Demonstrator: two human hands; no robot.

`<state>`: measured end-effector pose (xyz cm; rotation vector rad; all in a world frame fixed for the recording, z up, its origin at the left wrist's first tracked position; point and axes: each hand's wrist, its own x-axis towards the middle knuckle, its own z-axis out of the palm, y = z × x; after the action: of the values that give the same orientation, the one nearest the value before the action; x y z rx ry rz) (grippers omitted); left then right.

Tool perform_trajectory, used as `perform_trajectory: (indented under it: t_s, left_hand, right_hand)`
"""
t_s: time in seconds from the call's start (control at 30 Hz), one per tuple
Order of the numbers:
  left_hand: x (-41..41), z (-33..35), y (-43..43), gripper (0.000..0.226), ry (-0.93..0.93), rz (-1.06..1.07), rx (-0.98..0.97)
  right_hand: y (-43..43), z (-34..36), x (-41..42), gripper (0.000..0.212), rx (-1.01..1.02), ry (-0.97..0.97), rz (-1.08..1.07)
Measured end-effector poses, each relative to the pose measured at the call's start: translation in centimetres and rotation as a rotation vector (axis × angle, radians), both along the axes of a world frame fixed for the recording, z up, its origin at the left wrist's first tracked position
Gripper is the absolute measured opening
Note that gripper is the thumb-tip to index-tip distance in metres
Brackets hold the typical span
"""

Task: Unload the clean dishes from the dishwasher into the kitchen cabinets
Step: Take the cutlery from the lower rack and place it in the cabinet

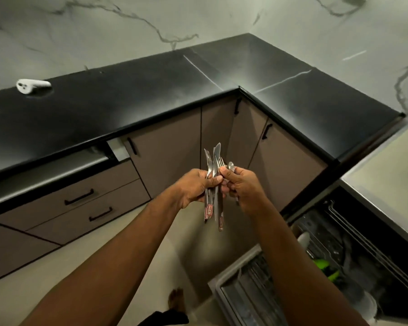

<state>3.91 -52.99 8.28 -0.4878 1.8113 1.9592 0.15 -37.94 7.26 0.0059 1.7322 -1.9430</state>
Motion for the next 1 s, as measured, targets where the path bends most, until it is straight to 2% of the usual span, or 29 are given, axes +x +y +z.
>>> perform_trajectory:
  t_s: [0.43, 0.77, 0.87, 1.0]
  left_hand:
    - [-5.0, 6.1, -14.1, 0.019, 0.175, 0.109, -0.003]
    - [-13.0, 9.5, -18.5, 0.024, 0.218, 0.211, 0.001]
    - [-16.1, 10.7, -19.3, 0.030, 0.211, 0.227, -0.021]
    - [-21.1, 12.9, -20.7, 0.025, 0.217, 0.241, -0.098]
  right_hand:
    - [-15.0, 5.8, -6.4, 0.019, -0.094, 0.081, 0.040]
    - [-20.1, 9.8, -14.3, 0.018, -0.161, 0.101, 0.011]
    - [-21.5, 10.5, -17.7, 0.015, -0.152, 0.092, -0.014]
    - [-23.1, 12.0, -23.0, 0.017, -0.151, 0.129, -0.003]
